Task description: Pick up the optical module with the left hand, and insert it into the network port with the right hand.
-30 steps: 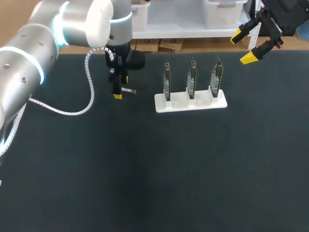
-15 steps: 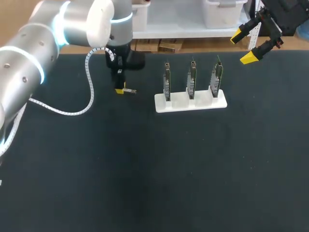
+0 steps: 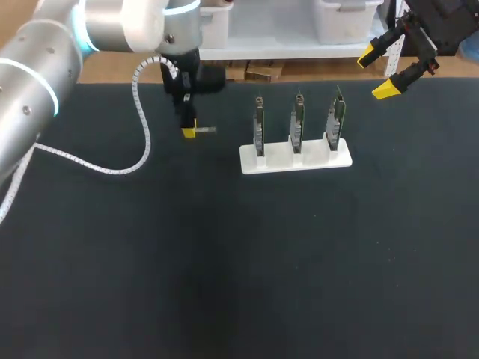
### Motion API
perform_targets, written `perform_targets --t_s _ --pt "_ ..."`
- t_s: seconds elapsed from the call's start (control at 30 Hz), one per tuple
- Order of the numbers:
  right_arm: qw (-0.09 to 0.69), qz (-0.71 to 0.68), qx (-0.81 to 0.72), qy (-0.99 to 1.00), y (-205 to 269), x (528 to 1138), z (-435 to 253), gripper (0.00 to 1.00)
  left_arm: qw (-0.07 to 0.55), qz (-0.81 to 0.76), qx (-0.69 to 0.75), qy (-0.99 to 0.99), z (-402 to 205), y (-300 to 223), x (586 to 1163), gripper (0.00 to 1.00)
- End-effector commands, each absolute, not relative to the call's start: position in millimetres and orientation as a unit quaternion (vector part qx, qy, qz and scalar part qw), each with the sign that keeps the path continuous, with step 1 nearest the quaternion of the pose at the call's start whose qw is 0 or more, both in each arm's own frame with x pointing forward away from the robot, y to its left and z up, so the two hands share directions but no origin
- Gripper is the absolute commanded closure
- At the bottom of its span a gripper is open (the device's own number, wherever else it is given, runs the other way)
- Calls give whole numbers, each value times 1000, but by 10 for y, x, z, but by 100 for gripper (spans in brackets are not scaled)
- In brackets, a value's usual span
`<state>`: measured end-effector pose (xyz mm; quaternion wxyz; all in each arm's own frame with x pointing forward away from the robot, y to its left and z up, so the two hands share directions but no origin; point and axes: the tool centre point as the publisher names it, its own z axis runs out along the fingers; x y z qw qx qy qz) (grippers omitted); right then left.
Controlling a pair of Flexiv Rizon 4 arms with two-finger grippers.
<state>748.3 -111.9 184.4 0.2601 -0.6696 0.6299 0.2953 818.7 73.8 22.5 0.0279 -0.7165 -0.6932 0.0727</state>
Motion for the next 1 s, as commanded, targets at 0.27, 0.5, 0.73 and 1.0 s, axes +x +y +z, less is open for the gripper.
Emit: perform_targets --t_s 0.27,0.5,0.73,1.0 --pt "261 293 -669 631 -1118 7460 1847 0 -68 76 -670 -736 729 738 7876 100" --pt "261 293 -669 631 -1118 7460 1847 0 -114 59 -661 -740 1115 602 7767 100" --pt "261 293 -669 631 -1118 7460 1847 0 -142 44 -670 -727 1435 463 7702 100" --pt "261 293 -669 631 -1118 7460 1847 0 -150 33 -685 -712 1559 422 7675 100"
